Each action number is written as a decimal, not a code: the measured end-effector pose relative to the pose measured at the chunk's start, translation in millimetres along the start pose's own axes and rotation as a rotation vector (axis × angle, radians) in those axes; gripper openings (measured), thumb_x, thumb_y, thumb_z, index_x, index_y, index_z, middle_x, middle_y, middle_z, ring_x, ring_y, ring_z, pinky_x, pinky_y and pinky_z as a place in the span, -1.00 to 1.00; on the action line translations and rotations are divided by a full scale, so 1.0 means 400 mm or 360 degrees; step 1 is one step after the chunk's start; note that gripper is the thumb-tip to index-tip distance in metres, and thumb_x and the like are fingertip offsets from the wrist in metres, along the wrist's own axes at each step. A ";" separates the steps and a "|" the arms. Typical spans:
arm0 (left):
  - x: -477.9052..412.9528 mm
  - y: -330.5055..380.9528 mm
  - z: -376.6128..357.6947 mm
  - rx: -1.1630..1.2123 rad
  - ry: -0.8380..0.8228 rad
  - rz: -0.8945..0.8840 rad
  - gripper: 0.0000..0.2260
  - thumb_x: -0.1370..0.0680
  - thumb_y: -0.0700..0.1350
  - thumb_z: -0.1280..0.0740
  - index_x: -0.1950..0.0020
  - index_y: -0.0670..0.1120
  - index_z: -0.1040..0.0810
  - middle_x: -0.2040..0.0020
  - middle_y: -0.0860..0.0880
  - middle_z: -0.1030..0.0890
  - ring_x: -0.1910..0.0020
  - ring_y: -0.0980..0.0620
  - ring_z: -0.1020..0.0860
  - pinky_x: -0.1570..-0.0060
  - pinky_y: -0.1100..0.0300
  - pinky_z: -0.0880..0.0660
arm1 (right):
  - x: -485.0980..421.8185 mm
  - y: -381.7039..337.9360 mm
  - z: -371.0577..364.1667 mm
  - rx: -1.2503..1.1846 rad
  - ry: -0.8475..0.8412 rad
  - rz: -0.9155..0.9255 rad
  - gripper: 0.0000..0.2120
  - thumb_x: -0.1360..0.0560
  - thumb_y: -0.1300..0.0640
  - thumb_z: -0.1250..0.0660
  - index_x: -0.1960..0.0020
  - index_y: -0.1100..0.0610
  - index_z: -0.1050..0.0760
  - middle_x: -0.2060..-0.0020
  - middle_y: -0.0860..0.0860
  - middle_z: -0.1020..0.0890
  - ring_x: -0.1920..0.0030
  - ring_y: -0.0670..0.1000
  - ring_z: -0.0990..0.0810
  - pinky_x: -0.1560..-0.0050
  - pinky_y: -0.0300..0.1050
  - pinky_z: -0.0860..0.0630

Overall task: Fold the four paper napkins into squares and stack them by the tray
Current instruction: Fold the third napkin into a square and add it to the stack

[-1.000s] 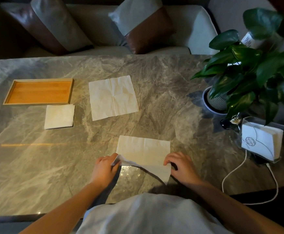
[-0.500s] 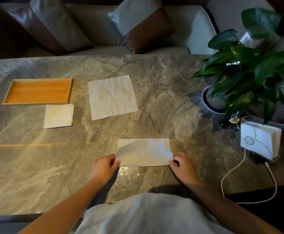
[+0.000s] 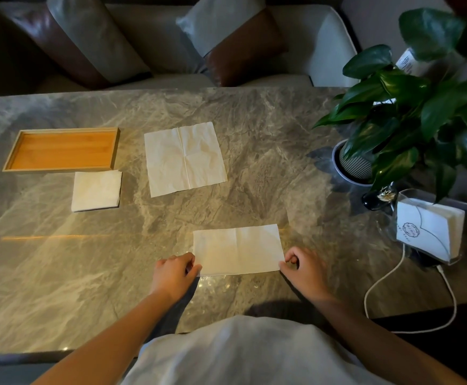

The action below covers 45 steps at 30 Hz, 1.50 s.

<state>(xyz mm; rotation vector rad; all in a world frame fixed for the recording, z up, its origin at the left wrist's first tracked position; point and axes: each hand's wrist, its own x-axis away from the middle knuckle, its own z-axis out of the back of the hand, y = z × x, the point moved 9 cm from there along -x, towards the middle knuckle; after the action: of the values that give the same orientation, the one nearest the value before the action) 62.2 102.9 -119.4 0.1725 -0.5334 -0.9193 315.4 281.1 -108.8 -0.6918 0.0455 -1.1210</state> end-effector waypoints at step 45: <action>0.001 0.179 -0.065 -0.0563 -0.0074 -0.0764 -0.50 -0.33 -0.01 -0.42 -0.26 -0.04 -0.49 -0.26 -0.04 -0.54 -0.22 -0.09 -0.52 -0.16 -0.01 -0.46 | 0.065 -0.142 -0.153 0.0594 -0.0511 0.0814 -0.60 -0.42 -0.06 -0.30 -0.25 -0.14 -0.41 -0.07 -0.10 -0.48 -0.18 -0.03 -0.39 -0.31 -0.05 -0.17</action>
<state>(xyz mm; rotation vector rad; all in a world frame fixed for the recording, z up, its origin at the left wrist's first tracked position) 126.5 143.7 -115.3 -0.0465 -0.3676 -1.4727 258.8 215.5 -119.4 -0.4779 -0.2439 -0.4986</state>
